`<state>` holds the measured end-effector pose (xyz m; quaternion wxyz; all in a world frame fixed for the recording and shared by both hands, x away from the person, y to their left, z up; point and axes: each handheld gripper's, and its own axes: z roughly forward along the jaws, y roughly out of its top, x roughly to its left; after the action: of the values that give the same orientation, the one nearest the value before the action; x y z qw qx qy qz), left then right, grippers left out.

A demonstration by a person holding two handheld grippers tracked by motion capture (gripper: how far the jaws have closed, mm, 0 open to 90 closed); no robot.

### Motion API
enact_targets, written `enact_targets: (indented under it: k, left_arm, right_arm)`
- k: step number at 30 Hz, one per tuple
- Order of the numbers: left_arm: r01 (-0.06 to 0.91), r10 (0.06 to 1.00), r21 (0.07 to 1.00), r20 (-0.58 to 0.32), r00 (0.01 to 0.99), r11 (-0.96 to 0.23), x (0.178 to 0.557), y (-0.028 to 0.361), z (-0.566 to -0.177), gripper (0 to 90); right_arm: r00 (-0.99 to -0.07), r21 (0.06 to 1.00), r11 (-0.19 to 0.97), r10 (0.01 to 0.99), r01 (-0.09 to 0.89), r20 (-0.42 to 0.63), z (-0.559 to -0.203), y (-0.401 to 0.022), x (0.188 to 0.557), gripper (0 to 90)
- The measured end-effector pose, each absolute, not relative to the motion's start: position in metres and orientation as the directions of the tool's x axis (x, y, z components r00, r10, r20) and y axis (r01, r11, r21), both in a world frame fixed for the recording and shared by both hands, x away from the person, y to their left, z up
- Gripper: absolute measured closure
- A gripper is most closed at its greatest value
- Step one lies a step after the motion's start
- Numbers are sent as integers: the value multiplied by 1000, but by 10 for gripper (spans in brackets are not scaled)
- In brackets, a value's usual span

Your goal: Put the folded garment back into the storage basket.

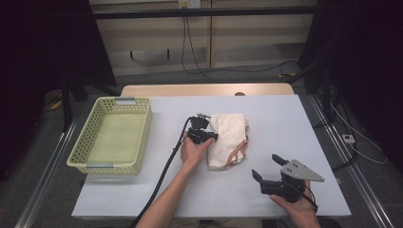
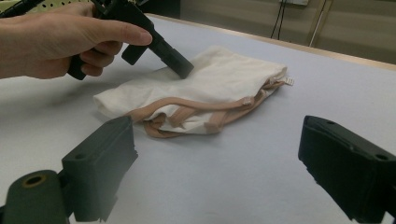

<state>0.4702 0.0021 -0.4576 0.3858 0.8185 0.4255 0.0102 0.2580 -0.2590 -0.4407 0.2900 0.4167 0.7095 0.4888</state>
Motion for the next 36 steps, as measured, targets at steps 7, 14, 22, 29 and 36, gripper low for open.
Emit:
enact_targets:
  k: [7,14,22,29,36]
  left_arm:
    - [692,699,640,-324,638,-335,470,-1,-457,865]
    - [669,697,671,-312,645,-319,470,2,-449,867]
    - [645,670,689,-309,675,-331,471,6,-445,867]
    - [615,657,717,-294,694,-329,469,10,-438,867]
    - [557,640,755,-245,728,-345,463,14,-420,868]
  right_arm:
    - [-481,935,175,877,309,-5,-440,-256,259,111]
    - [-478,937,171,878,304,-5,-440,-256,258,110]
    - [-483,938,186,875,291,-24,-439,-258,255,111]
    - [-480,939,184,877,292,-22,-439,-259,254,109]
    - [-475,939,184,880,289,-26,-439,-259,253,109]
